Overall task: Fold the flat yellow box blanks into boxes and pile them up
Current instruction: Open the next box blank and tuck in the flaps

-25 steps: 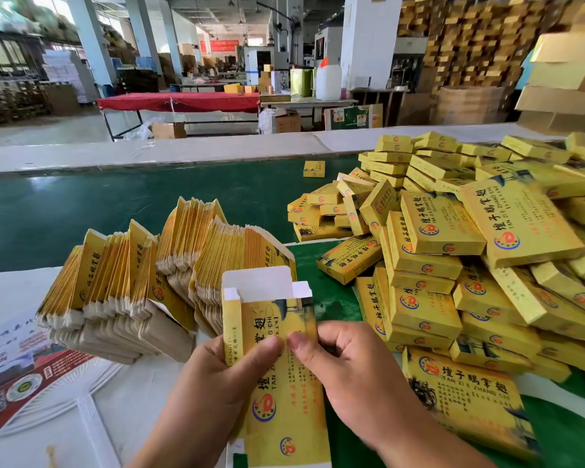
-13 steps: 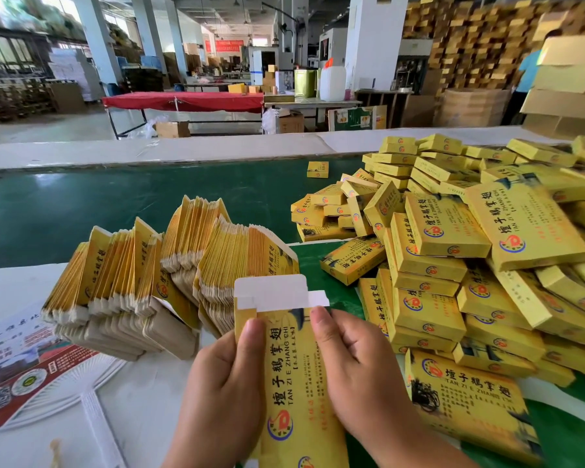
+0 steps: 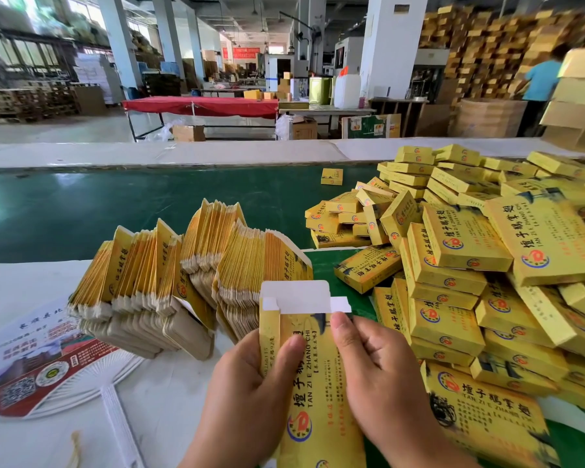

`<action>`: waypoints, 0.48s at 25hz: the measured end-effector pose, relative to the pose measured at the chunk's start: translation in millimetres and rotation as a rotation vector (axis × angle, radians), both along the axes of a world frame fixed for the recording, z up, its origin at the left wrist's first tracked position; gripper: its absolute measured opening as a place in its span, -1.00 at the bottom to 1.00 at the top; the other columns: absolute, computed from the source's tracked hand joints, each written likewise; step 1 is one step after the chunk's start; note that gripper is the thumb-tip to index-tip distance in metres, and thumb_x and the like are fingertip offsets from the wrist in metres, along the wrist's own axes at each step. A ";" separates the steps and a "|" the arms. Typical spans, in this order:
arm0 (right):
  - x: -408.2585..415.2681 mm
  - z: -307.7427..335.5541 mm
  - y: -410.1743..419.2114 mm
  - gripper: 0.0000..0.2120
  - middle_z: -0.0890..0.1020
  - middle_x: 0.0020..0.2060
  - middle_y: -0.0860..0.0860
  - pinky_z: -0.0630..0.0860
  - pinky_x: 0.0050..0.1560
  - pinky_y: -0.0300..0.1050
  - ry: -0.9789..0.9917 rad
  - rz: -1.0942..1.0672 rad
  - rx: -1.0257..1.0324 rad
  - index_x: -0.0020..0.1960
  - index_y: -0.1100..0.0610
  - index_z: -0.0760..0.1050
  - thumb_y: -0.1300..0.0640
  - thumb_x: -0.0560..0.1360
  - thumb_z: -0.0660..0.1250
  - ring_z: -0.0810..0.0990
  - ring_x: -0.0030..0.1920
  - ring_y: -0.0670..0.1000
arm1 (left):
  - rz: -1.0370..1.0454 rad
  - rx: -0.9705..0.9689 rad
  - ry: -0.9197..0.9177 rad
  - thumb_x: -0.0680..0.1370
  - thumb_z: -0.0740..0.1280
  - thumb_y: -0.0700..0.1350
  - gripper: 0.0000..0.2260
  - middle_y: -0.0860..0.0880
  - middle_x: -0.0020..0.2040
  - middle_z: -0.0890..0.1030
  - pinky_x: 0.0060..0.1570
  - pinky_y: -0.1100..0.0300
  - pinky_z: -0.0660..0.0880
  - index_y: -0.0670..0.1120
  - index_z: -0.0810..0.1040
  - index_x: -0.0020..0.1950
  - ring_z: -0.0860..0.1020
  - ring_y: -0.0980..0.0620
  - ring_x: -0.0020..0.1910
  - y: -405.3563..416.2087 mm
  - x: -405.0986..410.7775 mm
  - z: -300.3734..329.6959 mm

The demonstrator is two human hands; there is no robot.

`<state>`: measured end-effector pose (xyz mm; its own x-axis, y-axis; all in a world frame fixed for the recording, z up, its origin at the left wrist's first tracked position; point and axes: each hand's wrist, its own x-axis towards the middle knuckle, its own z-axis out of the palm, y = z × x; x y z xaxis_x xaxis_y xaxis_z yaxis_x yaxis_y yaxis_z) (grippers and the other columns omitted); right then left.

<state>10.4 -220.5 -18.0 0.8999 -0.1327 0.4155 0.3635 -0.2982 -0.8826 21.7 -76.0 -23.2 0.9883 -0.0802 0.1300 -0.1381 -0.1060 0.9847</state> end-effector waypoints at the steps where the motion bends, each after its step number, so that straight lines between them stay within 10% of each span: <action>1: 0.6 -0.7 0.1 -0.59 0.43 -0.55 -0.02 0.30 -0.52 -0.16 0.019 0.014 0.023 -0.34 0.10 0.43 -0.17 0.51 0.15 0.35 -0.53 -0.08 | -0.019 0.003 0.005 0.33 0.28 0.27 -0.72 0.02 -0.29 0.73 -0.35 0.10 0.59 0.17 0.62 -0.12 0.71 0.03 -0.32 0.4 0.2 0.3; 4: 2.9 -4.6 1.0 -0.56 0.59 -0.37 0.22 0.49 -0.34 0.20 0.094 0.091 0.081 -0.19 0.22 0.56 -0.15 0.52 0.17 0.54 -0.33 0.27 | -0.031 -0.005 -0.005 0.41 0.25 0.27 -0.75 0.02 -0.30 0.73 -0.40 0.19 0.58 0.17 0.62 -0.15 0.70 0.04 -0.34 2.5 2.1 1.4; 12: 0.3 -8.2 0.9 -0.55 0.65 -0.19 0.14 0.57 -0.14 0.09 -0.001 0.148 0.078 0.41 -0.21 0.37 -0.23 0.55 0.19 0.64 -0.20 0.11 | -0.275 -0.163 0.129 0.44 0.35 0.08 -0.84 -0.13 -0.09 0.74 -0.19 0.05 0.63 0.12 0.65 -0.04 0.72 -0.12 -0.14 8.2 5.4 2.4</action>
<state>10.7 -219.6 -26.2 0.9114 -0.0304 0.4104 0.3998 -0.1713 -0.9005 27.0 -67.9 -20.8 0.9418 -0.3339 0.0388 -0.0133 0.0783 0.9968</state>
